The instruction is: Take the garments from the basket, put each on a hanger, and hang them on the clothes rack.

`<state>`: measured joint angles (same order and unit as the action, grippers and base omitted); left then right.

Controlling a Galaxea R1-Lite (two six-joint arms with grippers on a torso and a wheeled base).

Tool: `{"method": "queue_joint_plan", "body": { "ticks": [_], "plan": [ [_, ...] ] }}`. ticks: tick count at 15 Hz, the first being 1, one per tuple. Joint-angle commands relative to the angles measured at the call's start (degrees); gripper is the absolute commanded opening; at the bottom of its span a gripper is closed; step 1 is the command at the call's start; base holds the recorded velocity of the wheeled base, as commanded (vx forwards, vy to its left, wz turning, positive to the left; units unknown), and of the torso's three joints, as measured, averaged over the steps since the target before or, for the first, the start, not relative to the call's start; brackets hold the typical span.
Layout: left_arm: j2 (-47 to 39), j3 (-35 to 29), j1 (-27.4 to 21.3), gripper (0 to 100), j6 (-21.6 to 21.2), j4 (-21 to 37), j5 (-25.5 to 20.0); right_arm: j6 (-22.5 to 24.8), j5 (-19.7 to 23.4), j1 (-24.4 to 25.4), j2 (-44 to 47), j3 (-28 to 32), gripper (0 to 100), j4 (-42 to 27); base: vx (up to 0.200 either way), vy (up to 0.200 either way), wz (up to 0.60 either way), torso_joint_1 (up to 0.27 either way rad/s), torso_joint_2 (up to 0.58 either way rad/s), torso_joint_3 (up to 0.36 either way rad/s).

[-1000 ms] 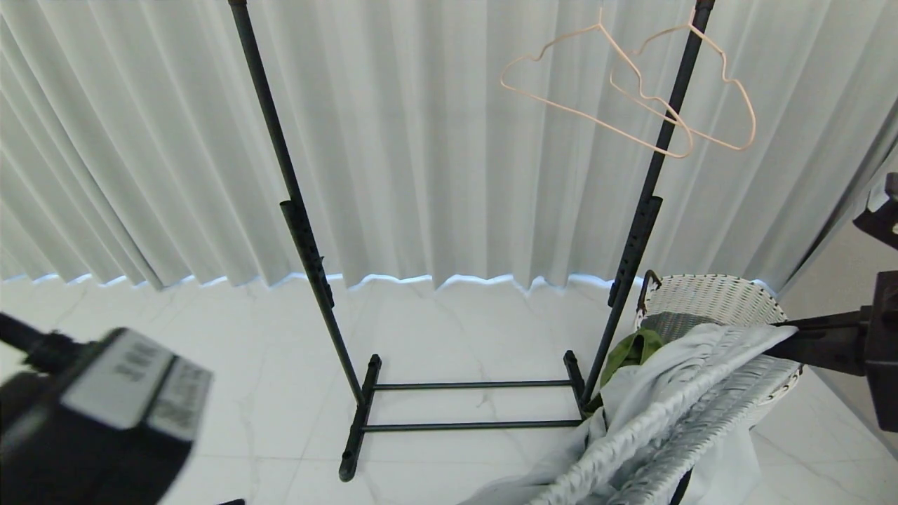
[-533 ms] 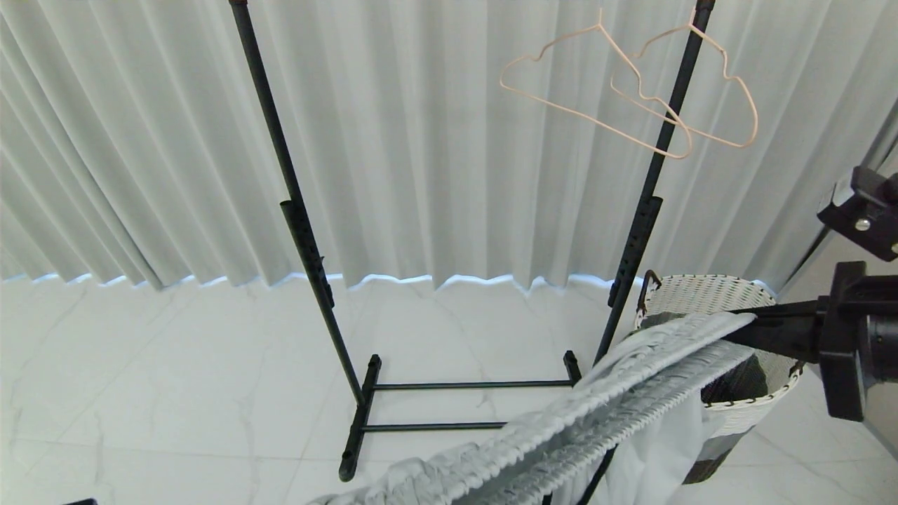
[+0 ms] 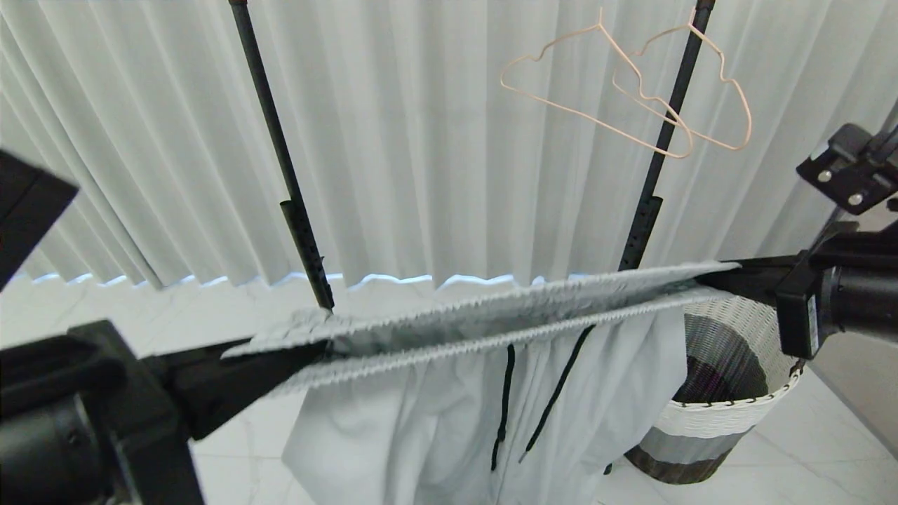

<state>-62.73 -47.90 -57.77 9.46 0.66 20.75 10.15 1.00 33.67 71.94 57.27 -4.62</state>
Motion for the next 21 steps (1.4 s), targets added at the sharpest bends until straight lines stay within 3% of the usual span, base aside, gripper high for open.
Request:
{"method": "queue_joint_plan", "body": {
  "ticks": [1,4,6,8,13,17,19,21],
  "plan": [
    [-10.9,-10.0,8.4,0,-4.1,0.0,0.0,-1.3,-1.2,0.0,-0.5,2.8,0,0.6,0.000,0.000,0.00,0.000,0.00,0.000],
    [-17.2,-21.3,13.7,0,-10.3,0.0,-0.2,-3.3,-1.4,0.0,0.8,11.8,0,0.6,0.000,0.000,0.00,0.000,0.00,0.000],
    [-18.5,-26.7,14.3,0,-11.0,2.6,-0.2,-3.3,-1.4,-0.1,2.4,17.3,0,0.0,0.000,0.000,0.00,0.000,0.00,0.000],
    [-17.2,-27.8,14.0,0,-11.0,6.9,-0.2,-3.2,-1.4,-0.1,3.4,19.3,0,-0.1,0.000,0.000,0.00,0.000,0.00,0.000],
    [-15.9,-30.0,12.8,0,-11.0,7.2,-0.1,-3.2,-1.4,-0.1,2.2,22.5,0,-5.3,0.000,0.000,0.00,0.000,0.00,0.000],
    [-15.6,-28.2,11.7,0,-11.0,7.1,0.0,-3.1,-1.4,-0.1,0.1,22.9,0,-10.5,0.000,0.000,0.00,0.000,0.00,0.000],
    [-16.1,-29.3,11.6,0,-11.0,6.8,0.0,-3.1,-0.7,0.0,-3.1,24.1,0,-17.9,0.000,0.000,0.00,0.000,0.00,0.000],
    [-17.2,-30.9,11.6,0,-11.0,6.6,0.0,-3.2,3.2,0.7,-7.2,26.0,0,-28.1,0.000,0.000,0.00,0.000,0.00,0.000]
  ]
}}
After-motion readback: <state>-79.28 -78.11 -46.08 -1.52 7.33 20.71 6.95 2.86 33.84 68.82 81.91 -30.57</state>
